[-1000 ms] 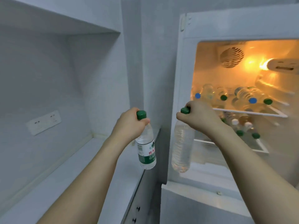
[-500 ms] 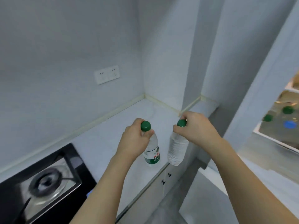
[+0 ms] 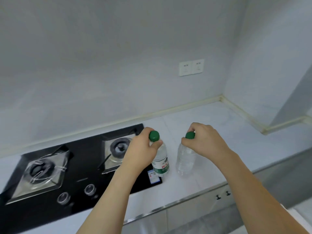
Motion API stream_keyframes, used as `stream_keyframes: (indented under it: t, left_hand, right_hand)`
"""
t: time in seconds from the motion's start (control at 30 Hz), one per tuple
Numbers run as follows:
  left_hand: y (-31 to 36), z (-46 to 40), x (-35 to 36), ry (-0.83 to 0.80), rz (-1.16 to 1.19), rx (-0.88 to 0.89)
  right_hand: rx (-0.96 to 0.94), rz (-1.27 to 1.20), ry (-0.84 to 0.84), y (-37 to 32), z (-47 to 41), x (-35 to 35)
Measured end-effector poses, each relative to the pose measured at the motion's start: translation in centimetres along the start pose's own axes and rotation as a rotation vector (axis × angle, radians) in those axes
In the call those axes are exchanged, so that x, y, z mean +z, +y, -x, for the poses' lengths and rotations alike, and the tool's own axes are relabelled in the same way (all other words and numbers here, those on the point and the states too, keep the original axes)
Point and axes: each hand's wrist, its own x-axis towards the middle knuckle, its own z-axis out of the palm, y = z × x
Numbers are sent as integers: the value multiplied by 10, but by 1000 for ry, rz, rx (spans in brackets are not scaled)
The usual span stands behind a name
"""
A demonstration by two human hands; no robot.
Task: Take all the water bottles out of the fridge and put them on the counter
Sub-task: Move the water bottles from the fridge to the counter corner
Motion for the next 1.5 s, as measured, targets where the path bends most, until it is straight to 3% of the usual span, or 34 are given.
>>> stream_keyframes:
  t: [0.87, 1.27, 1.5]
  left_hand:
    - [-265, 174, -314, 385, 11, -276]
    - [-342, 241, -406, 587, -28, -466]
    - [-391, 238, -447, 630, -59, -571]
  right_hand:
    - [-503, 62, -245, -374, 76, 229]
    - [-700, -2, -402, -504, 109, 311]
    - [-772, -12, -484, -563, 98, 367]
